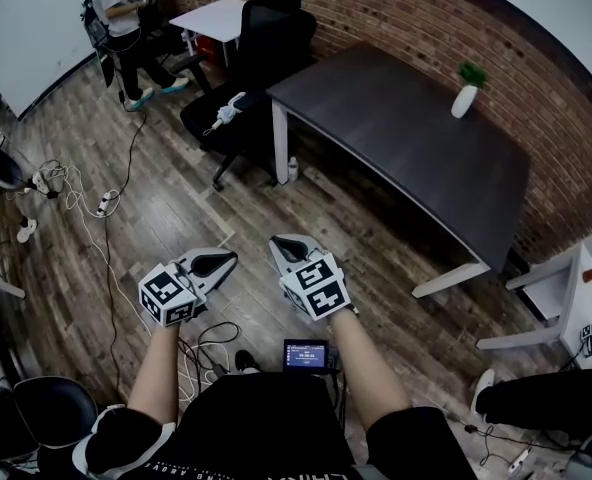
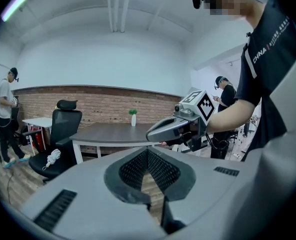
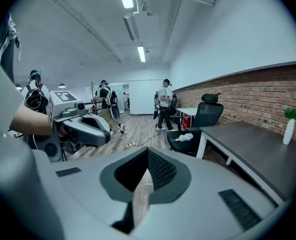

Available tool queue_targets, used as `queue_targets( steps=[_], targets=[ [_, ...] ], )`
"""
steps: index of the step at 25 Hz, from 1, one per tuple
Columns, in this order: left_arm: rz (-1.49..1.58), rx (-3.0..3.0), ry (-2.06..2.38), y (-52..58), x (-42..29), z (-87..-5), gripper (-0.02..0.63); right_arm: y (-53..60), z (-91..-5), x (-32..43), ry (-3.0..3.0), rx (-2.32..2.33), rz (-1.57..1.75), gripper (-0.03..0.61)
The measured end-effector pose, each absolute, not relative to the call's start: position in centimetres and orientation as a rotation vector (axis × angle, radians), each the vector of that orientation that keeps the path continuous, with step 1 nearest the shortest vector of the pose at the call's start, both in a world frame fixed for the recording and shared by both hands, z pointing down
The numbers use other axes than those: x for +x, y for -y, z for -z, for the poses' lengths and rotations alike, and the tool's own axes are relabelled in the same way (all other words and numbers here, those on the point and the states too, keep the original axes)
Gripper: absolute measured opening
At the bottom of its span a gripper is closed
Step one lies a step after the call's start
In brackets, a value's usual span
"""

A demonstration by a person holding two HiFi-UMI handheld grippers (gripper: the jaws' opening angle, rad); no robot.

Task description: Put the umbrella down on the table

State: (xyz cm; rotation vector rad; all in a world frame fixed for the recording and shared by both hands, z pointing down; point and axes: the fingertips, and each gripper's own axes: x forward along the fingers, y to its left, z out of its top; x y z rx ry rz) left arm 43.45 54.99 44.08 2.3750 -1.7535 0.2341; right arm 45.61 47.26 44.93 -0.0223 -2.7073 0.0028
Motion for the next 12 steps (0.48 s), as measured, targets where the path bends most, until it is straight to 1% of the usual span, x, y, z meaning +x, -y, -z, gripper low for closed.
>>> queue_targets(
  steps=[6, 12],
  targets=[
    [-0.142, 2.354, 1.807, -54.1, 43.3, -43.0, 0.002, -46.8, -44.7, 46.0, 2.712, -0.026, 0.006, 0.006],
    [-0.133, 2.306, 1.791, -52.8, 44.1, -43.9, 0.002, -45.6, -45.0, 47.0, 2.713, -0.03, -0.001, 0.006]
  ],
)
